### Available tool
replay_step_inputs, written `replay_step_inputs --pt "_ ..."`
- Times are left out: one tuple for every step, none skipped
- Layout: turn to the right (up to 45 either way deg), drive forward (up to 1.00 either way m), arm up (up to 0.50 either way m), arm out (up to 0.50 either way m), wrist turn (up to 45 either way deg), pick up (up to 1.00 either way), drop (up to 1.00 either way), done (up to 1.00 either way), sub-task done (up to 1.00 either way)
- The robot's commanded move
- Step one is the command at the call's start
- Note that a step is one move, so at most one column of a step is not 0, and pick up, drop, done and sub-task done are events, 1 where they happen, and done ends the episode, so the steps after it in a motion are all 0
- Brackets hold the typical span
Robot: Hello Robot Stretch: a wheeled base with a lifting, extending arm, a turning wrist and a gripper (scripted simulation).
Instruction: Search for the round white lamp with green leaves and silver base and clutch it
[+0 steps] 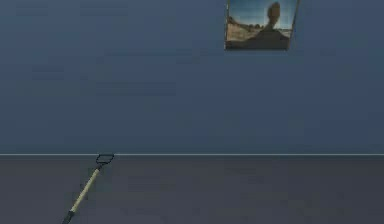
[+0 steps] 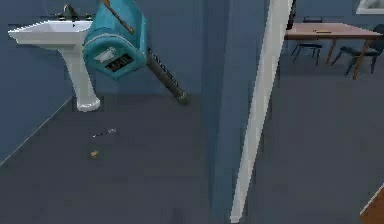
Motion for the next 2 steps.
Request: replay_step_inputs --pt "-45.0 0.0 0.0 0.0 0.0 0.0 0.0 0.0 0.0" --pt "-45.0 0.0 0.0 0.0 0.0 0.0 0.0 0.0 0.0"
